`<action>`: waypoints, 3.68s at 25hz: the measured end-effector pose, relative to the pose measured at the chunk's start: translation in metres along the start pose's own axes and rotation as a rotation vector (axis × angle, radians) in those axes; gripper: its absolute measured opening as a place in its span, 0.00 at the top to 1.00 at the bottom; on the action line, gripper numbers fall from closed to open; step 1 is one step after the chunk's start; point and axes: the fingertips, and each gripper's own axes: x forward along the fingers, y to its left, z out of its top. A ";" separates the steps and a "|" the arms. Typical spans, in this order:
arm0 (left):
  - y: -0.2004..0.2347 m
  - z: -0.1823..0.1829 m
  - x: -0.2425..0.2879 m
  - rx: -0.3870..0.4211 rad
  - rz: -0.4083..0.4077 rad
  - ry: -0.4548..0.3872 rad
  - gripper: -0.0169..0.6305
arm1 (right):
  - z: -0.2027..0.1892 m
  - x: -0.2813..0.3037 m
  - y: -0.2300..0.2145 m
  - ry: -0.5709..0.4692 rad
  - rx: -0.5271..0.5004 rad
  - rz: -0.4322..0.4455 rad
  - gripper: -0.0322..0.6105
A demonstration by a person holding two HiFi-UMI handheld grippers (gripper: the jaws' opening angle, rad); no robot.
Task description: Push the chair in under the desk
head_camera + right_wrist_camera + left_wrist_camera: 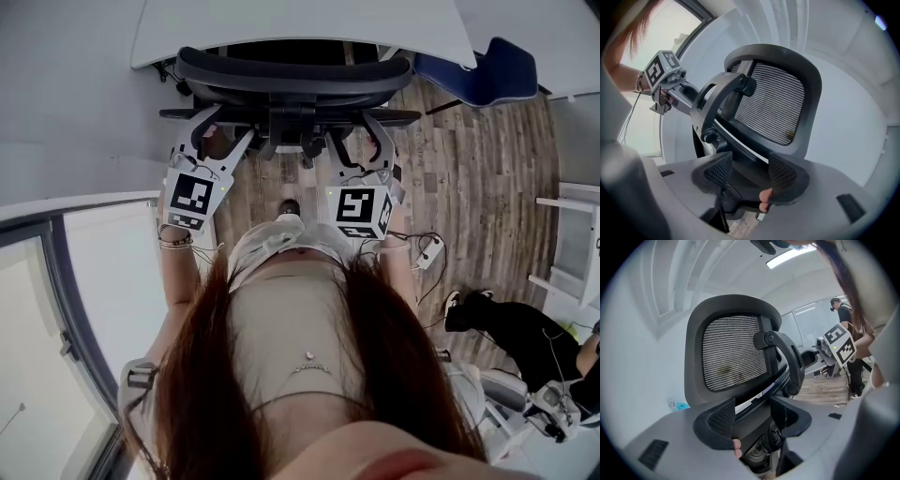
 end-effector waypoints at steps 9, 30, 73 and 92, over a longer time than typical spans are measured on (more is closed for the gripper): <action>0.002 -0.001 0.001 -0.005 0.001 -0.002 0.61 | 0.000 0.003 -0.001 -0.006 -0.009 0.003 0.57; 0.007 0.007 0.015 -0.022 -0.009 -0.013 0.64 | -0.002 0.021 -0.020 -0.011 -0.003 0.037 0.57; 0.052 0.012 0.077 -0.037 0.027 0.000 0.64 | 0.003 0.092 -0.057 0.004 -0.003 0.068 0.57; 0.080 0.019 0.108 -0.040 0.030 0.010 0.64 | 0.009 0.127 -0.076 -0.004 -0.011 0.081 0.57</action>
